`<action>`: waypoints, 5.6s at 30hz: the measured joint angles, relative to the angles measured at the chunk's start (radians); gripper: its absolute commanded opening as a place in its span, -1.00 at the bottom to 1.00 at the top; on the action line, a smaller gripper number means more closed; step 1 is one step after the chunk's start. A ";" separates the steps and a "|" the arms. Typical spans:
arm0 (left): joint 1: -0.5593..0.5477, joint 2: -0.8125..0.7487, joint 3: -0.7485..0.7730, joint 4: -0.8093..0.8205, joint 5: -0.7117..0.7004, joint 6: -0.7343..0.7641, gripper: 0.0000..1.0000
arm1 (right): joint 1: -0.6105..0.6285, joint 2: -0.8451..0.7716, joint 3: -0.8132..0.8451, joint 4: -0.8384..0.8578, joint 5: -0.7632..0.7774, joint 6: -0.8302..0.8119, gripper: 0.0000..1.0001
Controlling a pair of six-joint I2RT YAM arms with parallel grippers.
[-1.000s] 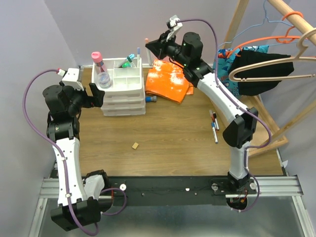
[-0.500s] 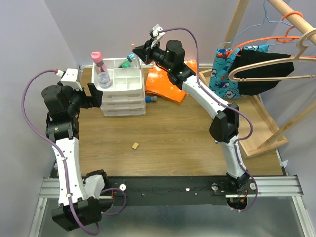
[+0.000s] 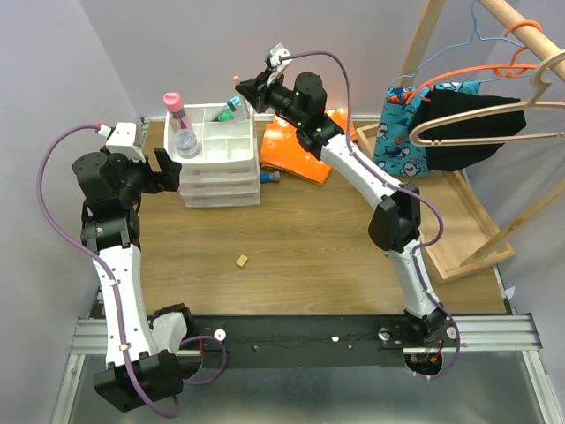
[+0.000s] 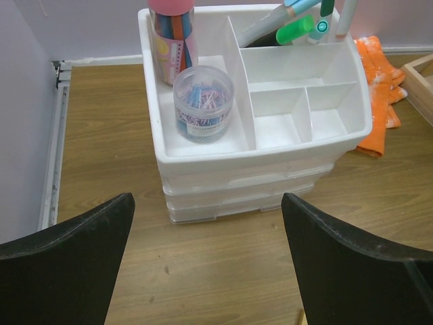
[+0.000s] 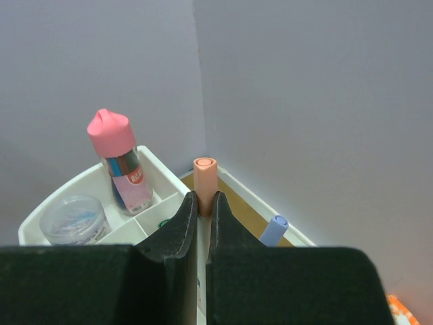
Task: Sort the stationery into containers
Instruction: Place the pen in the storage box, then pick up the pen from the center of the board, then place the pen in the storage box.
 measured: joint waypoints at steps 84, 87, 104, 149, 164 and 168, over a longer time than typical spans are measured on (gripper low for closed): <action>-0.066 -0.024 -0.056 0.064 0.027 -0.088 0.97 | -0.407 -0.313 -0.909 -0.826 0.484 -0.031 -0.34; -0.066 -0.024 -0.058 0.064 0.027 -0.087 0.98 | -0.409 -0.312 -0.917 -0.827 0.452 -0.025 -0.43; -0.065 -0.027 -0.062 0.064 0.026 -0.087 0.97 | -0.401 -0.312 -0.909 -0.837 0.352 -0.012 -0.86; -0.045 -0.011 -0.016 0.010 -0.013 -0.004 0.97 | -0.026 -0.078 -0.112 0.169 0.192 0.232 -0.99; 0.001 -0.003 -0.021 0.010 -0.013 -0.004 0.97 | -0.017 -0.016 -0.105 0.193 0.183 0.246 -0.99; 0.003 -0.003 -0.027 0.011 -0.013 -0.004 0.97 | -0.006 -0.016 -0.147 0.194 0.174 0.229 -0.99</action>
